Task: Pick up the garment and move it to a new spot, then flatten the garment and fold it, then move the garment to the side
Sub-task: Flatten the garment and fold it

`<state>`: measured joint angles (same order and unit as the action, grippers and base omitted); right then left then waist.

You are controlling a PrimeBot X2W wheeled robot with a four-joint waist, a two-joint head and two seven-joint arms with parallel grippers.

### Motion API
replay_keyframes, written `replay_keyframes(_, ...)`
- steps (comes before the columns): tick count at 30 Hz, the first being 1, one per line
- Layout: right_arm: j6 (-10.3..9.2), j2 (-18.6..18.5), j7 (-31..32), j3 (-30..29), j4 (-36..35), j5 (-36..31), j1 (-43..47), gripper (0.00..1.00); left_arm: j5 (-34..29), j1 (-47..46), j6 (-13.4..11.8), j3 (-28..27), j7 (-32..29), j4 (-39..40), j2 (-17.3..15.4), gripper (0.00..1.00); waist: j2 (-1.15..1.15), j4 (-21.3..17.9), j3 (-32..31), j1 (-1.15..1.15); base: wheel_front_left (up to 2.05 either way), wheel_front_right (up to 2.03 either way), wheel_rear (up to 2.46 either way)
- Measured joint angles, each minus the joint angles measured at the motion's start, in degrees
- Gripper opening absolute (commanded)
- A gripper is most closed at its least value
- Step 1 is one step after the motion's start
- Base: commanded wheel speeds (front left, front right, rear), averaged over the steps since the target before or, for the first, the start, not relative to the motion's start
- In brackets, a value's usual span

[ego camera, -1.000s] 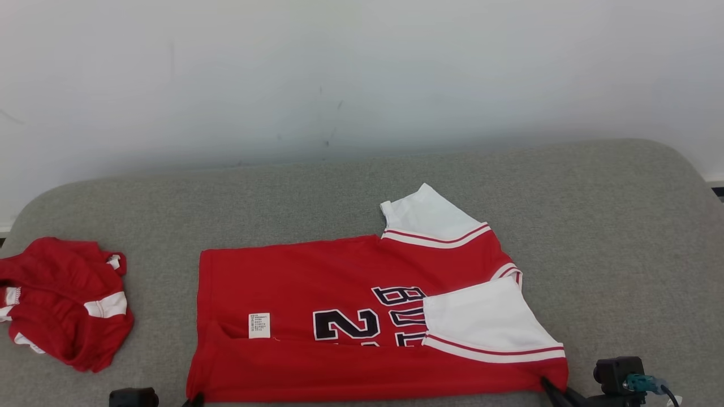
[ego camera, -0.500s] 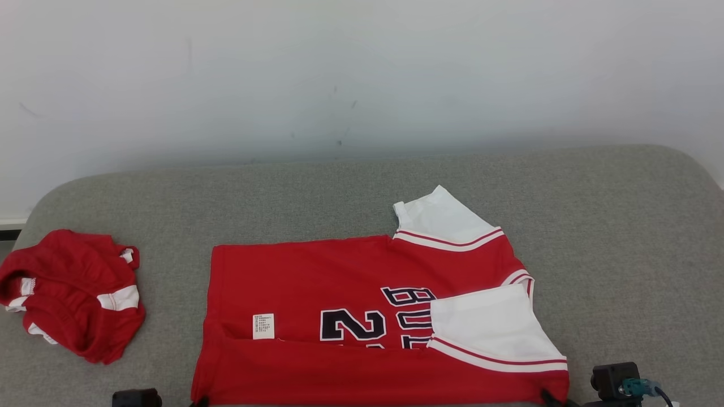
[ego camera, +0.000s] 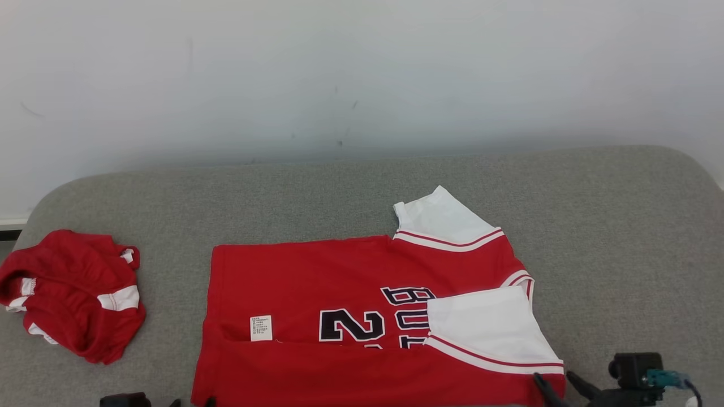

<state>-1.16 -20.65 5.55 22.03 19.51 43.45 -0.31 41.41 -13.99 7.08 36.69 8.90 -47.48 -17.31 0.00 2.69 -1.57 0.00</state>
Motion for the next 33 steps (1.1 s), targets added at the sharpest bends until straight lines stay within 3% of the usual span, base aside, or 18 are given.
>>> replay_keyframes(6,0.47,-2.0,-0.2,-2.2,-5.1,1.5,1.4,1.00,0.0,1.0,-1.2,-1.1,1.5,3.2,-2.0,1.00,0.00,-0.1,-0.1,0.00,0.00,0.00,0.00)
replay_keyframes(14,-1.14,-2.7,-4.1,-3.7,-10.1,-1.1,0.4,1.00,-1.2,1.0,-5.6,-3.9,4.8,10.9,-3.5,1.00,0.00,-0.2,-0.2,0.00,0.00,0.00,0.00)
replay_keyframes(24,-2.36,-1.1,-9.9,-2.8,-11.7,-6.2,-3.9,1.00,-3.8,3.4,-10.7,-7.6,5.4,19.9,-4.2,1.00,0.00,-0.5,0.0,0.00,0.00,0.00,0.00)
replay_keyframes(33,-2.42,-1.1,-15.9,-2.2,-11.9,-9.7,-4.9,1.00,-5.0,8.3,-13.2,-12.8,5.4,26.7,-4.4,1.00,0.00,-0.6,0.0,0.00,0.00,0.00,0.00)
